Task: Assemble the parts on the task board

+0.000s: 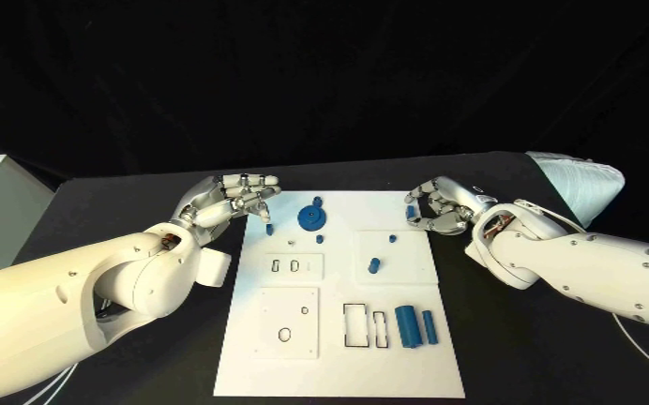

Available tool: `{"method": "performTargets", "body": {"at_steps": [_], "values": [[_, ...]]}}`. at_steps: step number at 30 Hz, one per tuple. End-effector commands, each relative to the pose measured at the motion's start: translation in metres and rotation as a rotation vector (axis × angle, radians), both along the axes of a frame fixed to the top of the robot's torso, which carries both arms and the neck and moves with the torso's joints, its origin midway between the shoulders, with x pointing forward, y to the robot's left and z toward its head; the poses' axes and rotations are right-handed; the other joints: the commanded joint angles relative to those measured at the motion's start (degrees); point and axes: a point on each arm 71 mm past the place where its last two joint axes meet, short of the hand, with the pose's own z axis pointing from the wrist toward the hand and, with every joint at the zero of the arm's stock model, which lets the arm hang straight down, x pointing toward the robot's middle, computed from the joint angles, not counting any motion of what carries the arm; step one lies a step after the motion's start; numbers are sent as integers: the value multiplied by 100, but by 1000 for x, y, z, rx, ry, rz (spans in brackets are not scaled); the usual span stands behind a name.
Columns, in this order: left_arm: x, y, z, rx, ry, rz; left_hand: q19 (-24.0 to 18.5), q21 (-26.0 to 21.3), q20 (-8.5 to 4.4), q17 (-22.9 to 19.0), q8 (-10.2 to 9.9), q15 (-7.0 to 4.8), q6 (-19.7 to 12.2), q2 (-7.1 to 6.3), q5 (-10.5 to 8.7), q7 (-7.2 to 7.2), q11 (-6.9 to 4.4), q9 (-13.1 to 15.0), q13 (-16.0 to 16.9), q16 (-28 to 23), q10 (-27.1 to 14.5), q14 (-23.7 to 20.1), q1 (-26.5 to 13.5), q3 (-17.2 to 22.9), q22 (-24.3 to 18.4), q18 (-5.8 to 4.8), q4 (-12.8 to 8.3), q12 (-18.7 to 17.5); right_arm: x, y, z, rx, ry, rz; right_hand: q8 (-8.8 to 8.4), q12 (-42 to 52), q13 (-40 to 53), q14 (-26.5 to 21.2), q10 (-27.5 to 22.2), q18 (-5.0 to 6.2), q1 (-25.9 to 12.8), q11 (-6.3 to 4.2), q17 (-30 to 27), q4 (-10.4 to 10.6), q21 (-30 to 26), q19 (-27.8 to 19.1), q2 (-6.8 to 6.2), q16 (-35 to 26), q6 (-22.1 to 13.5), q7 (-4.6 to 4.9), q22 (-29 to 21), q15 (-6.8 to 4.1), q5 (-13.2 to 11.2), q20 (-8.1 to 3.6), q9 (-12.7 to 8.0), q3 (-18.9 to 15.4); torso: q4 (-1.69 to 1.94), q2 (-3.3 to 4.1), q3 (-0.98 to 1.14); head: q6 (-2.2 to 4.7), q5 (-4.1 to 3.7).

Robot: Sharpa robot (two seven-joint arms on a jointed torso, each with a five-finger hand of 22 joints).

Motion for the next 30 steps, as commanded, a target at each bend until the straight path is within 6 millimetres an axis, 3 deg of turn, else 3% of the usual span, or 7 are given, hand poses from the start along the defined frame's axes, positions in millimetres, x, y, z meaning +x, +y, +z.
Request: {"method": "performTargets", "body": {"at_steps": [1,7,30], "values": [[-1,-2,1,-7,-9,-24,-40,37,3,-4,-1,7,-48,7,-10,28,-12,4,1,28,-40,-37,58,-6,5,84,-44,31,0,0,0,-4,-11,-5,80,73,1196,562,301,-31,-16,-9,1408,37,32,482,68,30,155,-23,1385,-6,13,7,31,55,-2,-4,-2,13,-3],[-1,-2,1,-7,-9,-25,-41,40,3,-7,0,8,-48,10,-10,29,-11,6,1,30,-40,-37,54,-7,6,84,-40,33,1,2,0,-4,-9,1,262,159,1268,566,372,-38,-56,-109,1422,71,53,498,96,35,455,-139,1402,-94,74,-68,89,201,-3,-4,1,32,-6],[0,-1,1,-6,-7,-24,-41,40,3,-7,0,8,-48,10,-10,29,-11,6,1,30,-40,-37,54,-7,6,84,-40,33,2,2,-2,-11,2,-5,273,152,1262,566,368,-38,-66,-119,1425,77,52,498,97,35,465,-147,1402,-108,70,-82,91,227,5,0,0,32,-8]]}}
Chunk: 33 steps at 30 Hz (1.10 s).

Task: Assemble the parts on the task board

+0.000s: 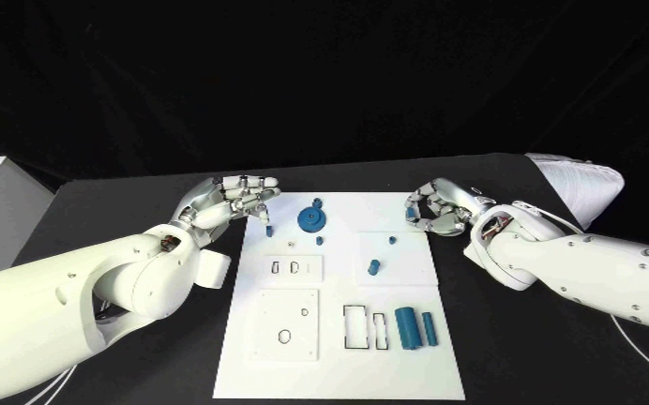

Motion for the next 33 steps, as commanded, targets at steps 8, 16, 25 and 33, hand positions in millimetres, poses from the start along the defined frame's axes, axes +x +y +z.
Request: {"method": "performTargets", "body": {"at_steps": [8,16,25,33], "values": [[-1,-2,1,-7,-8,-22,-42,16,3,-8,0,8,-48,10,-10,29,-11,8,1,30,-40,-37,54,-7,8,83,-40,33,1,1,-2,-10,10,7,-93,-89,1175,560,296,-26,-180,0,1400,67,-36,470,-145,25,-228,58,1378,-14,13,-37,-55,-23,0,9,0,7,1],[-1,-1,1,-6,-8,-21,-46,23,4,-18,4,9,-50,19,-9,31,-10,12,0,34,-43,-39,48,-8,11,83,-34,37,1,1,-2,-10,12,7,-138,-111,1157,560,279,-24,-192,23,1402,81,-42,466,-164,26,-309,82,1375,8,10,-20,-73,-62,1,9,3,11,3],[-1,-1,1,-6,-7,-21,-47,25,4,-21,5,10,-51,21,-9,31,-9,13,0,35,-44,-39,45,-9,11,82,-32,38,1,0,-3,-11,15,3,-117,-111,1158,559,279,-23,-180,26,1397,96,-47,464,-108,24,-271,82,1373,12,-4,-10,-65,-46,-2,10,8,-3,-11],[0,-1,0,-5,-6,-21,-47,25,4,-21,5,10,-51,21,-9,31,-9,13,0,35,-44,-39,45,-9,11,82,-32,38,1,-1,-5,-15,20,0,-48,-107,1162,560,284,-22,-159,7,1401,109,-48,464,-59,25,-165,58,1373,1,14,-11,-40,-19,1,11,12,-26,-29]]}}
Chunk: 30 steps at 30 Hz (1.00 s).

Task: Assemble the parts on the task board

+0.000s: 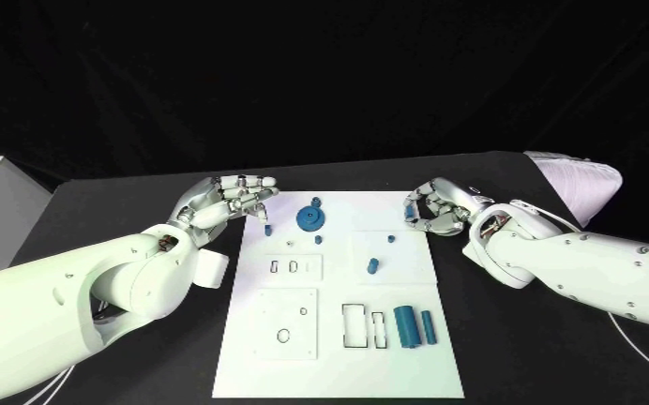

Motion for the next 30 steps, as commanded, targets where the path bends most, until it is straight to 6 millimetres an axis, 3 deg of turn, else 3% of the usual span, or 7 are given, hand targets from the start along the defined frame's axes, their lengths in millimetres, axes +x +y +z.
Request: {"method": "performTargets", "body": {"at_steps": [1,7,8,10,16,24,30], "values": [[-1,-2,1,-6,-7,-22,-47,25,4,-8,5,10,-51,21,-9,31,-9,7,0,35,-44,-39,45,-9,6,83,-32,38,0,1,-2,-8,10,6,43,-16,1165,581,287,-22,33,5,1403,30,-26,463,78,25,44,-2,1369,20,15,-12,8,21,1,1,6,-10,-2],[-1,-2,0,-6,-6,-21,-47,25,4,-8,5,10,-51,21,-9,31,-9,7,0,35,-44,-39,45,-9,6,83,-32,38,-2,3,-3,-5,13,13,110,13,1188,583,312,-24,75,-24,1409,46,-19,468,252,27,136,-38,1375,-13,-56,-35,30,160,-1,1,5,-18,-1],[0,-2,0,-6,-5,-22,-47,25,4,-8,5,10,-51,21,-9,31,-9,7,0,35,-44,-39,45,-9,6,83,-32,38,-2,3,-4,-5,13,13,128,18,1193,581,317,-25,87,-35,1404,43,-16,470,299,25,156,-49,1378,-25,-133,-47,35,210,-4,1,5,-19,-7],[0,-1,0,-5,-4,-22,-47,25,4,-8,5,10,-51,21,-9,31,-9,7,0,35,-44,-39,45,-9,6,83,-32,38,-2,4,-4,-5,14,14,158,14,1190,581,317,-23,127,-51,1404,25,-24,466,398,25,174,-66,1375,-52,-583,-74,41,385,-4,1,2,-17,-20],[0,-1,0,-3,-3,-20,-47,25,4,-8,5,10,-51,21,-9,31,-9,7,0,35,-44,-39,45,-9,6,83,-32,38,-2,3,-3,-5,4,7,269,40,1213,583,342,-26,174,-101,1412,-54,-16,473,515,27,305,-127,1382,-99,-776,-113,83,601,-2,-2,0,-22,-24],[0,0,-1,0,1,-18,-53,29,6,-17,8,11,-54,25,-8,31,-9,10,0,37,-47,-43,37,-11,7,83,-25,42,-3,1,0,1,-42,-40,411,72,1241,584,372,-31,141,-171,1414,-120,0,485,590,28,425,-203,1394,-143,-845,-157,148,744,2,-9,-3,-27,4],[1,-1,-3,38,13,-25,-82,18,14,-34,34,12,-30,16,-13,42,-19,29,34,65,89,-48,-40,-51,-3,82,33,143,-7,6,7,15,-39,-82,462,66,1238,581,371,-31,-14,-186,1401,-101,1,487,478,22,406,-216,1396,-158,-883,-175,174,715,-9,-24,-14,6,36]]}}
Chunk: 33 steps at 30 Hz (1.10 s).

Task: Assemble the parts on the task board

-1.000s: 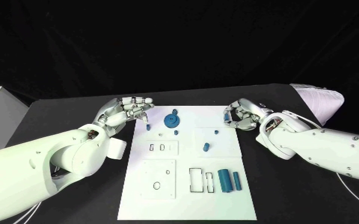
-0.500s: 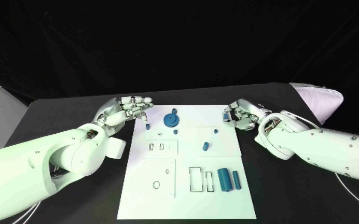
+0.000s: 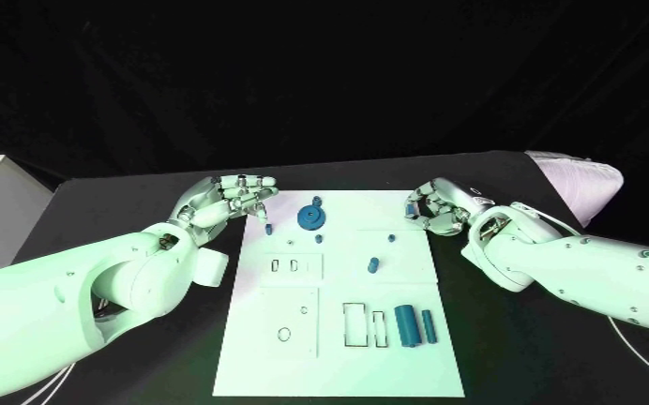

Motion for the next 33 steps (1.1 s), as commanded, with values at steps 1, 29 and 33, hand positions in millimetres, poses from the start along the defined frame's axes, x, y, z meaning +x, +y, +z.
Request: {"method": "performTargets", "body": {"at_steps": [1,29,33], "values": [[0,-3,-2,39,5,-31,-49,15,5,-8,48,-21,-16,11,-17,38,-38,21,62,71,206,-8,-71,-70,-8,84,56,160,-1,3,8,5,-16,-59,83,12,1237,579,378,-31,-130,-51,1399,24,-2,495,-70,21,52,-49,1398,-36,-45,-43,77,-10,-11,-15,-6,22,22],[34,-35,6,688,172,-189,1226,1024,-454,2588,1561,-541,511,-82,11,-537,-639,1376,2339,2691,338,1796,-817,-862,897,-72,1493,3624,-18,154,37,-47,131,108,157,-5,1226,563,372,-25,-216,-76,1336,18,-26,482,-151,-5,68,-78,1386,-57,29,-61,105,-2,65,-204,-65,-80,128],[33,-37,7,737,181,-190,1218,1012,-456,2554,1611,-536,448,-99,17,-530,-632,1529,2355,2648,329,1785,-988,-1044,872,-69,1684,3646,-22,171,33,-60,128,137,162,-13,1220,559,367,-21,-228,-76,1322,19,-38,475,-160,-11,63,-78,1379,-58,49,-64,107,-1,66,-190,-60,-104,165]]}}
